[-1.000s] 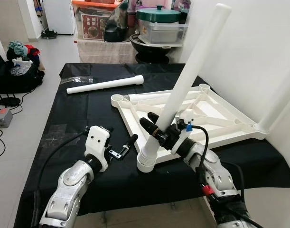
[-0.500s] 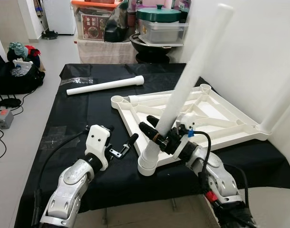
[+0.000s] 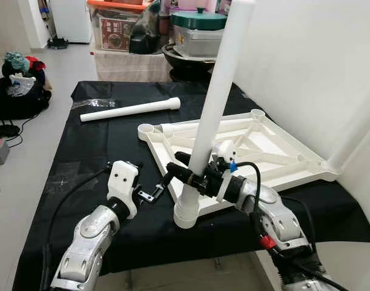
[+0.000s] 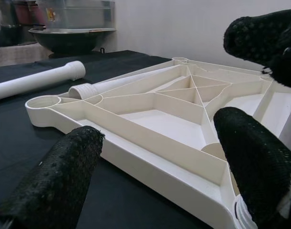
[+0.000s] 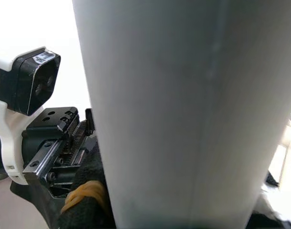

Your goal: Building children table

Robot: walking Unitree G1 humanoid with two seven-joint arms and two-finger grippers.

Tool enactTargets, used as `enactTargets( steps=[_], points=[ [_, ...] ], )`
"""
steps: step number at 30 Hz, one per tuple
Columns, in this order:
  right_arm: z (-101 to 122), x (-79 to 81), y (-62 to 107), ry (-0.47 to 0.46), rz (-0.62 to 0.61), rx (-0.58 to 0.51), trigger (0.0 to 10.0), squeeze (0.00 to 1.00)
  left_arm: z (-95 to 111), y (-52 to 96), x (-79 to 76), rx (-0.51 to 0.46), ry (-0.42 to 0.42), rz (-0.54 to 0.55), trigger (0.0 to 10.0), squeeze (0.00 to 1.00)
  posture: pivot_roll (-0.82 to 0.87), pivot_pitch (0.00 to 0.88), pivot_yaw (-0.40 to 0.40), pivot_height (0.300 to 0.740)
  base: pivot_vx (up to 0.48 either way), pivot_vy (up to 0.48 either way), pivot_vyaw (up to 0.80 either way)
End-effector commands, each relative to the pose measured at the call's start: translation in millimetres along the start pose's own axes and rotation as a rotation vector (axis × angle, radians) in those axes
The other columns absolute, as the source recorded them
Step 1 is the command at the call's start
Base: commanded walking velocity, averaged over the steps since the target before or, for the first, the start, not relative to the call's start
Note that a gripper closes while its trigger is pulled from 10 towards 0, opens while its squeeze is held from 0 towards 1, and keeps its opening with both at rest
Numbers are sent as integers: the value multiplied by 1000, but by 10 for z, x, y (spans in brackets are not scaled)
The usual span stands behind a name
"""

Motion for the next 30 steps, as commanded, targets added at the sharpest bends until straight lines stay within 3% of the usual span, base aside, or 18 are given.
enactTargets(
  steps=[1, 7, 12, 20, 25, 28, 30],
  points=[
    [-342, 25, 9, -97, 13, 117, 10000, 0, -10, 5, -13, 6, 14, 5, 10000, 0, 120, 0, -124, 740, 0, 0, 0],
    [-516, 51, 103, -160, -41, 110, 10000, 0, -40, 60, -14, 23, 23, 5, 10000, 0, 108, 0, -108, 740, 0, 0, 0],
    [-530, 49, 123, -155, -49, 110, 10000, 0, -44, 45, -15, 23, 20, -2, 10000, 0, 93, 0, -109, 740, 0, 0, 0],
    [-584, -26, 240, -190, -182, 74, 10000, 0, -8, 2, -12, 13, 26, -2, 10000, 0, 85, 0, -102, 740, 0, 0, 0],
    [-667, -12, 303, -131, -332, 79, 10000, 0, -53, 66, 45, 30, 11, 13, 10000, 0, 74, 0, -100, 740, 0, 0, 0],
    [-705, 16, 306, -117, -346, 95, 10000, 0, -48, 61, 46, 28, 4, 9, 10000, 0, 74, 0, -100, 740, 0, 0, 0],
    [-817, -45, 359, -37, -477, 177, 10000, 0, -28, 28, 91, 20, 1, 22, 10000, 0, 69, 0, -95, 740, 0, 0, 0]
  ],
)
Point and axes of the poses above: a point about 5 cm out from each wrist's last joint towards the gripper, its own y axis pointing back from the gripper into the wrist, its own z axis along the axis of the wrist's last joint, x = y × z, the point moved 3 cm from there along -y, pointing out of the wrist towards the gripper, and after that the axes turned 11 degrees about -y, right-handed, at the moved point
